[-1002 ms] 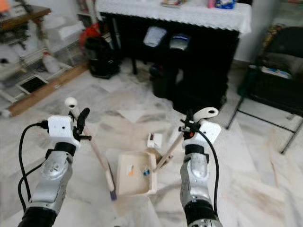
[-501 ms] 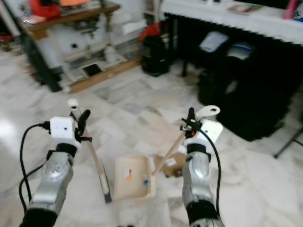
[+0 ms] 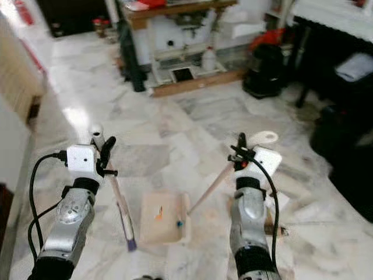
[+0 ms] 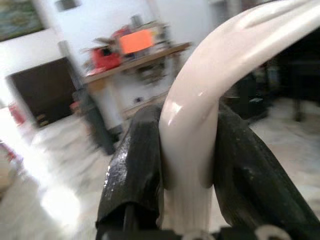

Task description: Sweep floor

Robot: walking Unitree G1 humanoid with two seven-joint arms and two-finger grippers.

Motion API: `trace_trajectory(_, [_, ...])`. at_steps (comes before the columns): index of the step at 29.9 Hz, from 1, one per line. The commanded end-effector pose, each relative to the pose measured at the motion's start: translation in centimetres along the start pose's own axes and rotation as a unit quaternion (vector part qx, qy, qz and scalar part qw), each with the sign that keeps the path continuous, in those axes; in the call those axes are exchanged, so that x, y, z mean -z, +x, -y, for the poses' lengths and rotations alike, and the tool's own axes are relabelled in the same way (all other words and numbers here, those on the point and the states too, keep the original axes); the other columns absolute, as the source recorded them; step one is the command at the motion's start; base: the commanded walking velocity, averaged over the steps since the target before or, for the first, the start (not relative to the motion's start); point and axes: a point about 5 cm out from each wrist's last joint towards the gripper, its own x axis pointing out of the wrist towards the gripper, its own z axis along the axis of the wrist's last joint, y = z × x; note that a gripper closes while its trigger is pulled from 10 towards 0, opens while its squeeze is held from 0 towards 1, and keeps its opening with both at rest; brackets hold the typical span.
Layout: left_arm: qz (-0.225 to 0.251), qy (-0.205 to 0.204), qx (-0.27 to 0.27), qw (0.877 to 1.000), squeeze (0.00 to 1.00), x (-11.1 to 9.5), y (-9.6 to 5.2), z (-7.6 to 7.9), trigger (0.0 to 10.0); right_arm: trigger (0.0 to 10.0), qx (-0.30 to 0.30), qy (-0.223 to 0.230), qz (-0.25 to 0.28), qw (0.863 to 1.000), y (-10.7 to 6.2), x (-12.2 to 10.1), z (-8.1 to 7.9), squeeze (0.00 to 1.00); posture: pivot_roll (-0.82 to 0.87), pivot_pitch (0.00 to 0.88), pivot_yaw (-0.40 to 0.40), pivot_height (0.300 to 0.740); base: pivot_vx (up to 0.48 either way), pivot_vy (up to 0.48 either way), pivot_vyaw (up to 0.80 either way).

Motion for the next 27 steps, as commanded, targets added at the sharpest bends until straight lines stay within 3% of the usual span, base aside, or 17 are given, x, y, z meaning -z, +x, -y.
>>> trace_trajectory(1, [0.020,0.004,-0.005,1.000,0.00,-0.81,0.29,-0.27,10.0,10.0,-0.014,0.012,0.029,0.999,0.62,-1.19,-1.14,0.00,0.09,0.000,0.026,0.740,0.000,0.000,0.80])
trace_trajectory(27, [0.017,0.014,-0.003,1.000,0.00,-1.00,0.17,-0.60,10.0,10.0,-0.018,0.023,0.016,0.999,0.39,-0.73,-1.66,0.00,0.11,0.000,0.040,0.740,0.000,0.000,0.80])
